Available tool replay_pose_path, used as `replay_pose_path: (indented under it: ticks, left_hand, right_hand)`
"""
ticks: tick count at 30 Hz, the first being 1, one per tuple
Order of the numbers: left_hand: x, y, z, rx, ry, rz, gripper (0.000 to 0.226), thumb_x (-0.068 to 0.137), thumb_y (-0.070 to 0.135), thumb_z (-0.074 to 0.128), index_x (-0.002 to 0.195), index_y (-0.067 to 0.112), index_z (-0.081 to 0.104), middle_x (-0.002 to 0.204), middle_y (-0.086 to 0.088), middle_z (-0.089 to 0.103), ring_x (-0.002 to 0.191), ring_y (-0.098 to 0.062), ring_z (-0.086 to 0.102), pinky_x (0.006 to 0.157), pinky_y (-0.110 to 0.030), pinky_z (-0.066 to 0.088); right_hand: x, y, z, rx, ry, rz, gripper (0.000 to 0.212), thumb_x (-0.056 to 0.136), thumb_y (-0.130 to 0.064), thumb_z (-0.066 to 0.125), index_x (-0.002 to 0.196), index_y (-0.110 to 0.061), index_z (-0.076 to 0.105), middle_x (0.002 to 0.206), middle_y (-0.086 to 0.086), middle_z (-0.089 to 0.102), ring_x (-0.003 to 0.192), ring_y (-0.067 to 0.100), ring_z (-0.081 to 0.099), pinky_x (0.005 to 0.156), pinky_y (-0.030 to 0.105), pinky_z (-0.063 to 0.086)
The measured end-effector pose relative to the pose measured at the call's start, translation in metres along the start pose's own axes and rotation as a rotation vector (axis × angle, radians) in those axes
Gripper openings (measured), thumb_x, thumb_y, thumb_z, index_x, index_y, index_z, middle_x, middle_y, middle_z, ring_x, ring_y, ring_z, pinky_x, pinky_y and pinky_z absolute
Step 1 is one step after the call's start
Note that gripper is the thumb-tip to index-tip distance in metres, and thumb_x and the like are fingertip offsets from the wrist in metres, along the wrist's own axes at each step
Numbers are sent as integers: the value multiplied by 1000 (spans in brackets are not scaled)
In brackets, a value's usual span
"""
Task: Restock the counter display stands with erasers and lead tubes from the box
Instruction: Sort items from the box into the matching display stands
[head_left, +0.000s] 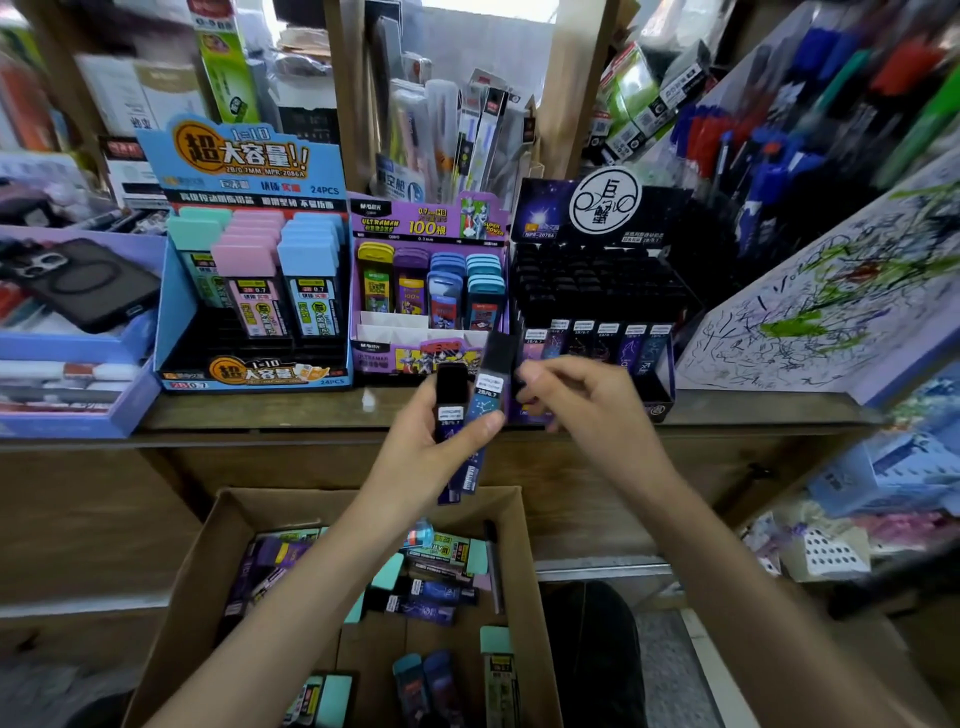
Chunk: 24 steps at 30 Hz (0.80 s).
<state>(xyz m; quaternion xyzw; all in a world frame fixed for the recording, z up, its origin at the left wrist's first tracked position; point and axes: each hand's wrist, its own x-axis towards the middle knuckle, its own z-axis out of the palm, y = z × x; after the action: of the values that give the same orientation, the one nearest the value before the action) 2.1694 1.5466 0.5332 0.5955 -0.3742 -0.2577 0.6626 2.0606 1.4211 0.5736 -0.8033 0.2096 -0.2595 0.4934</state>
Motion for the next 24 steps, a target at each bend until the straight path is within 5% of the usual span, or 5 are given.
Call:
replay_pose_path:
  ticks: [8, 13, 17, 24]
  left_hand:
    - [2, -1, 11, 26, -19, 11, 32, 81, 39, 56, 108, 22, 57, 97, 11, 68, 96, -5, 63, 82, -20, 49]
    - [3, 0, 0, -22, 74, -20, 24, 93, 33, 40, 103, 16, 52, 73, 8, 65, 65, -3, 57, 63, -13, 47]
    - [2, 0, -6, -39, 99, -39, 19, 96, 28, 39, 101, 11, 45, 73, 5, 65, 60, -3, 56, 59, -13, 47]
    - [-4, 0, -11, 12, 67, 10, 29, 81, 35, 55, 93, 9, 59, 80, 6, 69, 78, -4, 65, 68, -13, 50]
  right_hand:
    - [4, -7, -15, 176, 33, -36, 14, 88, -11, 61, 79, -21, 66, 70, -8, 69, 67, 7, 64, 56, 18, 50]
    - [29, -11, -56, 93, 266, -121, 10, 87, -12, 64, 82, -21, 66, 73, -7, 69, 66, 2, 64, 57, 15, 50]
    - [39, 0, -56, -61, 218, -149, 11, 87, -11, 64, 92, -20, 66, 83, -9, 67, 73, -2, 64, 64, 12, 49]
    - [46, 11, -47, -179, 170, -160, 13, 86, -15, 66, 87, -27, 63, 78, -16, 65, 70, -2, 62, 62, 11, 46]
